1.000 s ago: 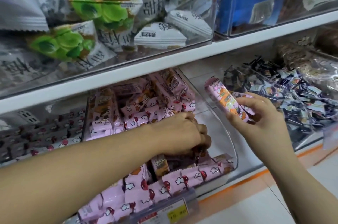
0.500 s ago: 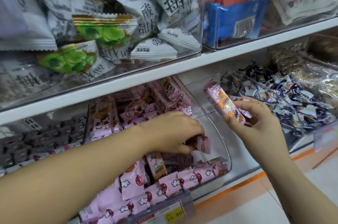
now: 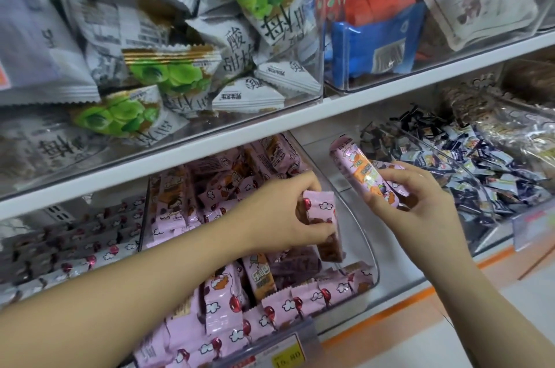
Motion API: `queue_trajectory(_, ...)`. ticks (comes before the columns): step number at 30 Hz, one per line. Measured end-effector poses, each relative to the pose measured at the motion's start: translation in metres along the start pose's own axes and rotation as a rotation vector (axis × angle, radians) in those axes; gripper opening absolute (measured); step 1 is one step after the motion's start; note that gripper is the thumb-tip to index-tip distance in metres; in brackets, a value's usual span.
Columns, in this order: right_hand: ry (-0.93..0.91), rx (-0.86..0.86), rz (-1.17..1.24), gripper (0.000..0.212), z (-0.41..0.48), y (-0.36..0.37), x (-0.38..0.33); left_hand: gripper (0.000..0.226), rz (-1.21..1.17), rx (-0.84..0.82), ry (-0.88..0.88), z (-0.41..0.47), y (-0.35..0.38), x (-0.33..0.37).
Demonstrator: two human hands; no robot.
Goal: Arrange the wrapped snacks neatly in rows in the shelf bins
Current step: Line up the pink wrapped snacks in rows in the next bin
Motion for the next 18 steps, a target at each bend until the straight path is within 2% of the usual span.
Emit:
queue_trajectory(4,-0.007,-0.008,0.009,0.027,-0.001,0.001,-0.002,0.032,0.109,-0.084,-0.112,0.004,0.017,-0.01)
queue_trajectory(6,-0.009,-0.011,0.023,0.027,-0.001,0.001,-0.004,0.058,0.14,-0.117,-0.222,0.008,0.022,-0.018)
queue_trajectory(7,-0.008,-0.013,0.026,0.028,-0.001,0.001,-0.004,0.063,0.172,-0.128,-0.253,0.009,0.024,-0.02)
queue_trajectory(10,-0.006,-0.013,0.012,0.031,-0.001,0.001,-0.005,0.055,0.233,-0.238,-0.199,0.008,0.034,-0.006)
queue_trajectory(13,-0.016,-0.006,0.01,0.034,-0.001,0.002,-0.006,0.062,0.271,-0.41,-0.171,0.002,0.046,0.002)
queue_trajectory(15,-0.013,-0.007,0.025,0.034,-0.001,0.001,-0.006,0.067,0.175,-0.55,-0.271,-0.003,0.048,-0.003)
queue_trajectory(18,-0.015,-0.012,0.016,0.029,-0.001,-0.001,-0.005,0.073,-0.219,-0.726,-0.477,-0.014,0.047,-0.009)
Point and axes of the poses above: each hand's wrist, its own z-axis towards the middle knuckle, its own y-axis out of the palm, x = y × z, the point moved 7 cm from there along z, towards the middle knuckle, and after that the axes turned 8 degrees about -y, right-handed, at the moved point
